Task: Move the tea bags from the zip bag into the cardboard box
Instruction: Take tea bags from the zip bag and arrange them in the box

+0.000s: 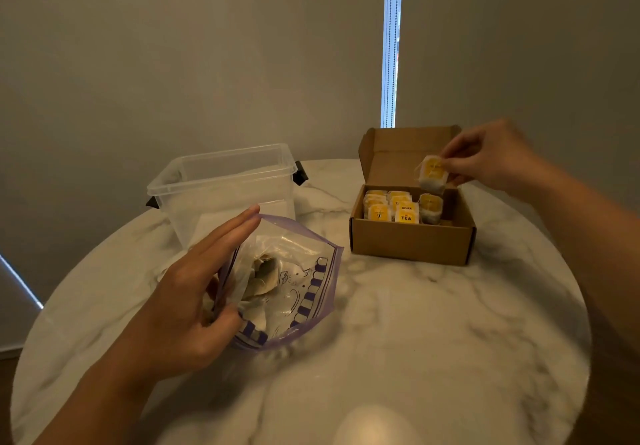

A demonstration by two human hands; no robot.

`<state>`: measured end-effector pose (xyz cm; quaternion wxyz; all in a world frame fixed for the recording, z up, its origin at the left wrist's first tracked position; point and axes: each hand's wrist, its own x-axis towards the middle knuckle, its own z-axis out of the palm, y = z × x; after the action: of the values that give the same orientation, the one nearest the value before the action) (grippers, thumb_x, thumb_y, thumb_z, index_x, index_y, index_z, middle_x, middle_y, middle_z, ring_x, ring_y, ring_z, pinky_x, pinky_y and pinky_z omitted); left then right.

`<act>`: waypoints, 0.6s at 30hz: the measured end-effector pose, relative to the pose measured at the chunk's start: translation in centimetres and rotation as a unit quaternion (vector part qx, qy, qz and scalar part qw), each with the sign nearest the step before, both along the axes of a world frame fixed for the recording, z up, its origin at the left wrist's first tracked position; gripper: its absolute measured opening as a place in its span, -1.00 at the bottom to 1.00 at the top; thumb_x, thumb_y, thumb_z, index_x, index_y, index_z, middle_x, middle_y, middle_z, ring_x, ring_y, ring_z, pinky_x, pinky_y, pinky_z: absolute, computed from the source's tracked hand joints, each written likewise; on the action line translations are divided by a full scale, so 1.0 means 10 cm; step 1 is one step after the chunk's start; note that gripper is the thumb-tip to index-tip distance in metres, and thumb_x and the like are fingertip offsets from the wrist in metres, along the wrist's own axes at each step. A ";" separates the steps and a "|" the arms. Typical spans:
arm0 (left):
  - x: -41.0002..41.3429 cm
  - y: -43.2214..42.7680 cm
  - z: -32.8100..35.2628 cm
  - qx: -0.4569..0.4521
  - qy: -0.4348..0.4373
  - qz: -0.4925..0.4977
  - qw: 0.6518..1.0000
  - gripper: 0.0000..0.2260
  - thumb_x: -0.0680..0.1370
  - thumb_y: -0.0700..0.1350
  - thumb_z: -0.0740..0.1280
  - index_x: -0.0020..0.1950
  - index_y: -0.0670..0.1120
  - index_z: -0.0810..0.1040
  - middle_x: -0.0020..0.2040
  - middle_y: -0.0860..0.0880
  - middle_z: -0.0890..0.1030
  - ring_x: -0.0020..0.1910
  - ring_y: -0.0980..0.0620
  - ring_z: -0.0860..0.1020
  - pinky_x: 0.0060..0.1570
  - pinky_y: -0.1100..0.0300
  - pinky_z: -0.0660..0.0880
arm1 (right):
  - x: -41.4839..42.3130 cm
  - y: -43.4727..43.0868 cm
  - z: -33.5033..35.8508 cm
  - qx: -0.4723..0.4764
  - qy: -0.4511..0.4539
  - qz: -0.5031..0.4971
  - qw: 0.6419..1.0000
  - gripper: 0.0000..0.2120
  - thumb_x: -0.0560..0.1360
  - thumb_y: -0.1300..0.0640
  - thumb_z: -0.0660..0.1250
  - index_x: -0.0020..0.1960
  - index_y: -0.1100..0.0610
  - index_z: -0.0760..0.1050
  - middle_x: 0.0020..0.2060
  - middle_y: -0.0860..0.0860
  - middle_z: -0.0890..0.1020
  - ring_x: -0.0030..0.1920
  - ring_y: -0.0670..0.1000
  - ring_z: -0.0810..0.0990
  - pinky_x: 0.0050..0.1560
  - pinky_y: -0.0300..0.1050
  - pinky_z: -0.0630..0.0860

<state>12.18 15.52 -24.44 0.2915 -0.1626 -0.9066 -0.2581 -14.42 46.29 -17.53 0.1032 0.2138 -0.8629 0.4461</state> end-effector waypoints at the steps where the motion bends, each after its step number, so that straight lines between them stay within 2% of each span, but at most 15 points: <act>1: 0.00 0.00 0.00 0.001 -0.002 -0.001 1.000 -0.28 0.38 -0.09 0.23 0.57 -0.08 0.23 0.56 0.11 0.27 0.55 0.06 0.23 0.39 0.26 0.34 | -0.04 -0.03 -0.05 0.034 0.001 -0.004 0.999 -0.92 0.45 0.28 0.45 -0.12 0.13 0.60 -0.20 0.10 0.67 -0.26 0.03 0.68 -0.21 -0.10 0.63; 4: 0.00 0.00 -0.01 0.002 -0.007 -0.001 1.000 -0.27 0.38 -0.09 0.23 0.57 -0.05 0.22 0.56 0.12 0.26 0.54 0.07 0.23 0.34 0.37 0.33 | -0.13 -0.13 -0.17 0.134 0.020 -0.012 0.991 -0.90 0.45 0.26 0.46 -0.18 0.09 0.59 -0.26 0.03 0.64 -0.31 -0.03 0.64 -0.32 -0.21 0.53; 6: 0.00 0.00 -0.01 0.003 -0.008 -0.001 1.000 -0.27 0.37 -0.09 0.23 0.57 -0.05 0.22 0.57 0.12 0.26 0.55 0.07 0.23 0.35 0.35 0.33 | -0.17 -0.19 -0.23 0.194 0.041 -0.014 0.980 -0.95 0.45 0.24 0.46 -0.13 0.13 0.62 -0.25 0.01 0.63 -0.31 -0.09 0.60 -0.36 -0.29 0.43; 10: 0.00 -0.01 -0.02 0.000 -0.009 -0.004 1.000 -0.28 0.38 -0.10 0.23 0.57 -0.07 0.22 0.57 0.11 0.25 0.55 0.06 0.22 0.43 0.17 0.29 | -0.22 -0.30 -0.30 0.288 0.064 -0.033 0.955 -0.92 0.45 0.27 0.45 -0.05 0.18 0.64 -0.18 0.04 0.58 -0.17 -0.01 0.53 -0.20 -0.18 0.45; 13: -0.01 -0.01 -0.01 -0.001 -0.010 -0.001 1.000 -0.28 0.38 -0.11 0.24 0.57 -0.08 0.23 0.57 0.10 0.25 0.55 0.04 0.21 0.43 0.07 0.29 | -0.25 -0.36 -0.32 0.338 0.086 -0.053 0.936 -0.90 0.46 0.33 0.41 -0.07 0.18 0.62 -0.13 0.06 0.57 -0.12 0.05 0.55 -0.19 -0.13 0.48; 16: 0.00 -0.02 -0.01 0.001 -0.007 -0.003 1.000 -0.28 0.39 -0.12 0.25 0.57 -0.08 0.23 0.57 0.09 0.26 0.55 0.04 0.22 0.42 0.03 0.31 | -0.28 -0.42 -0.35 0.391 0.093 -0.062 0.914 -0.88 0.46 0.36 0.36 -0.09 0.19 0.60 -0.09 0.13 0.61 -0.13 0.10 0.59 -0.15 -0.07 0.57; 18: 0.00 -0.01 -0.01 0.004 -0.009 -0.005 1.000 -0.28 0.37 -0.12 0.24 0.57 -0.08 0.23 0.57 0.09 0.26 0.55 0.04 0.21 0.43 0.04 0.30 | -0.27 -0.44 -0.35 0.428 0.101 -0.060 0.896 -0.89 0.47 0.36 0.34 -0.06 0.22 0.59 -0.09 0.14 0.60 -0.11 0.11 0.58 -0.15 -0.09 0.55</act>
<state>12.19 15.39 -24.51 0.2827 -0.1634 -0.9075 -0.2643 -17.15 41.88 -21.01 0.1151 0.2287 -0.9667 0.0023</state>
